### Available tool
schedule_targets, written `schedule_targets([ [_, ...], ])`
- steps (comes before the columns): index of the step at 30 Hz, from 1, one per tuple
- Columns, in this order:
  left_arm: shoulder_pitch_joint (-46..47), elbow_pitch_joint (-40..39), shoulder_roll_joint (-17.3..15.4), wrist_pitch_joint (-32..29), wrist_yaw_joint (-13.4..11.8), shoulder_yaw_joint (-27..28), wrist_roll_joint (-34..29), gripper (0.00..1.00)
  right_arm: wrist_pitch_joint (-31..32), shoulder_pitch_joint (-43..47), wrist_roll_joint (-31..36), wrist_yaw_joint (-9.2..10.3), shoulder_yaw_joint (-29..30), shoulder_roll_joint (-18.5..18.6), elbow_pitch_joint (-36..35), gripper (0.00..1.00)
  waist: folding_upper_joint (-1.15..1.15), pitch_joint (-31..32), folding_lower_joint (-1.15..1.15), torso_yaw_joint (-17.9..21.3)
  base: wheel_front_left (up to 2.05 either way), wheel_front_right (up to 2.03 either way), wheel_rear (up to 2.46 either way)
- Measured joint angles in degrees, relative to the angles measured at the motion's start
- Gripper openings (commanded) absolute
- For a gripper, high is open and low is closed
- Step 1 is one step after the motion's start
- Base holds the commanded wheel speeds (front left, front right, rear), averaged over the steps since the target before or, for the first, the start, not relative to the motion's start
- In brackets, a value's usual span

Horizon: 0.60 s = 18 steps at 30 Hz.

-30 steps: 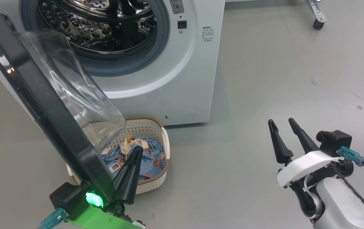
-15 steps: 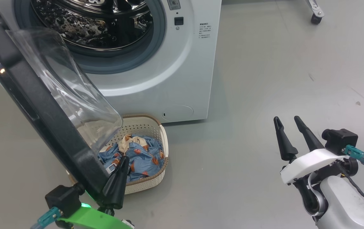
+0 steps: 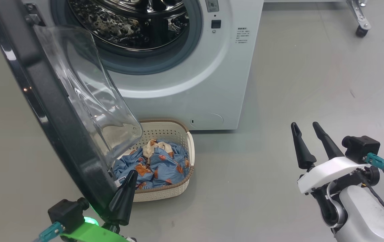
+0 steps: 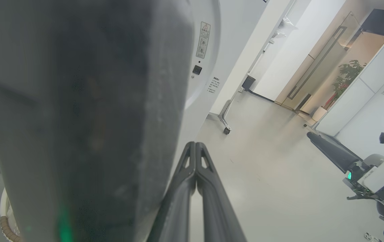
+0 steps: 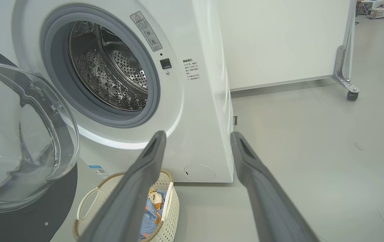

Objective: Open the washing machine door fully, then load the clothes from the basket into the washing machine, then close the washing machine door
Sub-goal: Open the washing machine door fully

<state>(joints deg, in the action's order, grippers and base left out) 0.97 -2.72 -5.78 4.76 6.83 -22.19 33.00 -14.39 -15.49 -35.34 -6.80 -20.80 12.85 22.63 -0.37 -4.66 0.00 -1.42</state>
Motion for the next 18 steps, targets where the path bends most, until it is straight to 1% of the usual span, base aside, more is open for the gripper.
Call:
schedule_targets([
  [1,0.01,0.13,0.0,0.22,0.0,0.02,-0.01,0.0,0.0,0.02,0.0,-0.26,0.08,-0.02,0.04,1.0,0.0,0.06,0.0,-0.45,0.0,0.0,0.0],
  [11,0.02,1.1,-0.08,0.83,-0.04,0.7,-0.02,0.0,0.0,0.17,0.18,-0.27,0.44,-0.3,0.23,1.0,0.0,0.89,0.0,-5.24,0.0,0.0,0.0],
  [17,0.01,1.41,-0.46,1.35,-0.57,2.02,-0.01,0.0,0.0,0.19,0.53,-0.29,0.48,-0.38,0.37,1.0,0.0,1.21,0.0,-7.98,0.0,0.0,0.0],
  [18,0.01,1.48,-0.56,1.4,-0.97,2.2,-0.01,0.0,0.0,0.19,0.54,-0.29,0.48,-0.41,0.4,1.0,0.0,1.25,0.0,-8.4,0.0,0.0,0.0],
])
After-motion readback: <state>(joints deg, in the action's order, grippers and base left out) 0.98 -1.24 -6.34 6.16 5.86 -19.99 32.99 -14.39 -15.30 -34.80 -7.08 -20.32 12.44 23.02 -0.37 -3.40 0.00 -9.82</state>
